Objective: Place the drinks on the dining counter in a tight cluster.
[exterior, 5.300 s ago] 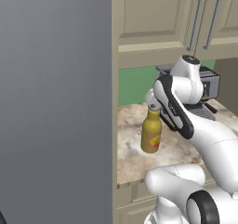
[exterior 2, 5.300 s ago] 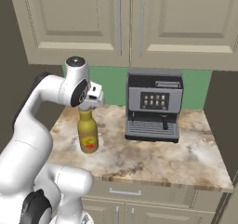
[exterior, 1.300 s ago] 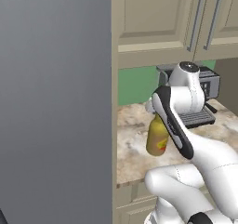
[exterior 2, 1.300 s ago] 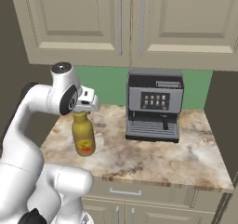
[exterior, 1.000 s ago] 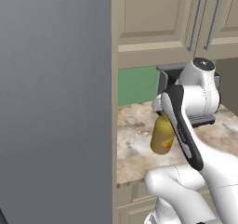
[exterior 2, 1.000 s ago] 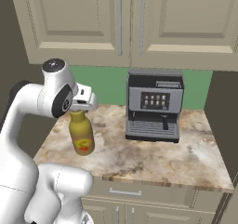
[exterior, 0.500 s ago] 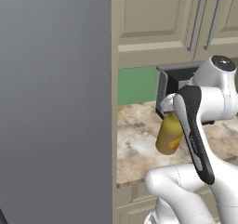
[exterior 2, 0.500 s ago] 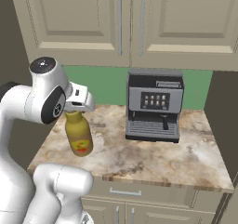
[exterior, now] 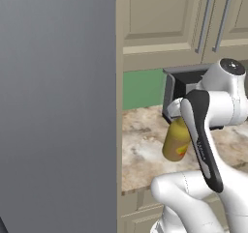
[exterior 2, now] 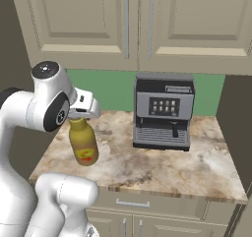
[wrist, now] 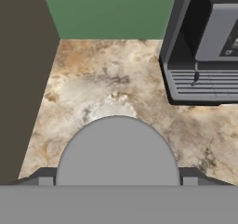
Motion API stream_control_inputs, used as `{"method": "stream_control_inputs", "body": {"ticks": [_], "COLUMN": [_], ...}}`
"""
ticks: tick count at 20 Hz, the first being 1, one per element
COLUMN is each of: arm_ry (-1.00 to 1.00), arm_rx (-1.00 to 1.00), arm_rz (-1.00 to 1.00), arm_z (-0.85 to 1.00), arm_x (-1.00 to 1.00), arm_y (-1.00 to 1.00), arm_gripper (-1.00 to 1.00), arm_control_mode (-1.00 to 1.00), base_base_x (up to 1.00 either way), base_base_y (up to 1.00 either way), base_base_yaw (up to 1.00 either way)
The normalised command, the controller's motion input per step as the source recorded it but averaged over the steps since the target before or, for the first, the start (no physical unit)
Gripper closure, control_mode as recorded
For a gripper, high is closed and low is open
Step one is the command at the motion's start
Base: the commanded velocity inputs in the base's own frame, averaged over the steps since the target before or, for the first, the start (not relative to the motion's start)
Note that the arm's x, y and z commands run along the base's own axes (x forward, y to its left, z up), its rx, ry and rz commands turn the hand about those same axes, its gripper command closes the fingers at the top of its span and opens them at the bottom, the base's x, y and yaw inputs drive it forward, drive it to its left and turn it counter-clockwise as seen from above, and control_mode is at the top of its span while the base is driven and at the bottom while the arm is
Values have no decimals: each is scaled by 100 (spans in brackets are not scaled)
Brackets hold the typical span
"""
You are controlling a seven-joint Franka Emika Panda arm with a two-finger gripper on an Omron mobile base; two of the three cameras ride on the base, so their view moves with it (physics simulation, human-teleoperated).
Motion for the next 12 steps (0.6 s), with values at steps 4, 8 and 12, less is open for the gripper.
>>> {"method": "stream_control_inputs", "body": {"ticks": [4, 8, 12], "arm_ry": [0, 0, 0], "arm_rx": [0, 0, 0], "arm_rz": [0, 0, 0], "arm_z": [0, 0, 0], "arm_x": [0, 0, 0], "arm_y": [0, 0, 0], "arm_gripper": [100, 100, 100], "arm_control_mode": [100, 100, 100], "base_base_x": [-42, -19, -3], "base_base_y": [-6, 20, 16], "base_base_yaw": [-21, -48, -56]}}
